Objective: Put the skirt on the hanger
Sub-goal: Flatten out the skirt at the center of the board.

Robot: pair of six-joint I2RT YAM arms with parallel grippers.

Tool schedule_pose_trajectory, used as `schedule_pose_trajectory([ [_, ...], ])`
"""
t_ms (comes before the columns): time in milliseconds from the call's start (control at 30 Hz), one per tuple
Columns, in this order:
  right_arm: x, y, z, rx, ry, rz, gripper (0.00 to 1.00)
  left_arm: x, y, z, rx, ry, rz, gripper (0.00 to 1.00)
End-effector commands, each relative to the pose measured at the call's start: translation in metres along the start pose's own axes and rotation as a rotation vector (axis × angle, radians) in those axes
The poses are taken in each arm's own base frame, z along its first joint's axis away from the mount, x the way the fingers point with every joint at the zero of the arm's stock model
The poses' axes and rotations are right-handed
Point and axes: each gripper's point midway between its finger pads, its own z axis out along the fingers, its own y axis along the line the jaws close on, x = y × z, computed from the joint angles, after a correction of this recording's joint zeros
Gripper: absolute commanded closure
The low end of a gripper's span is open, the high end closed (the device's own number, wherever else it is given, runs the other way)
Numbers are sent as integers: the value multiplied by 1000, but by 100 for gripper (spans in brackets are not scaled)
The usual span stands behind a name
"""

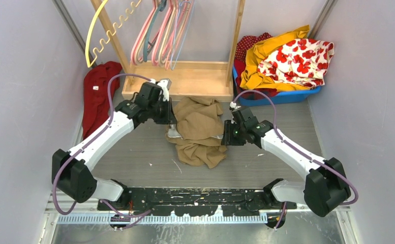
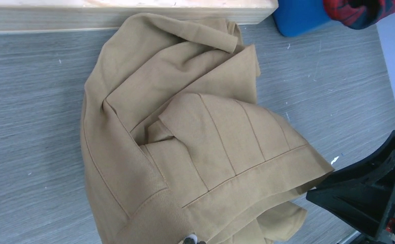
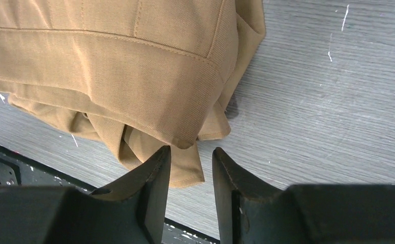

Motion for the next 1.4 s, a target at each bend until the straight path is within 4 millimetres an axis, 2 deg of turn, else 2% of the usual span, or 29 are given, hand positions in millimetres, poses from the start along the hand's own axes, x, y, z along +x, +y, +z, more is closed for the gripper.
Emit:
schedule_pose_trajectory([
  [0,-28,14,-20,-34,-102,-12,59,-31,-23,-12,49,-78,22,100],
  [300,-25,40,-33,-95,-102,55,62,-39,-39,-9,89,-69,35,100],
  [400,-25,45,-32,-81,-118,75,65,-41,-42,-10,95,-73,40,100],
  [600,-29,39,-16,-27,-140,149,69,-41,-42,-13,98,-75,48,100],
  [833,-36,32,2,25,-170,229,69,-40,-44,-15,108,-71,54,100],
  [1133,-50,29,6,48,-233,275,63,-43,-47,-18,118,-78,66,100],
  [1367,-55,22,14,101,-254,299,62,-44,-50,-18,132,-79,68,100],
])
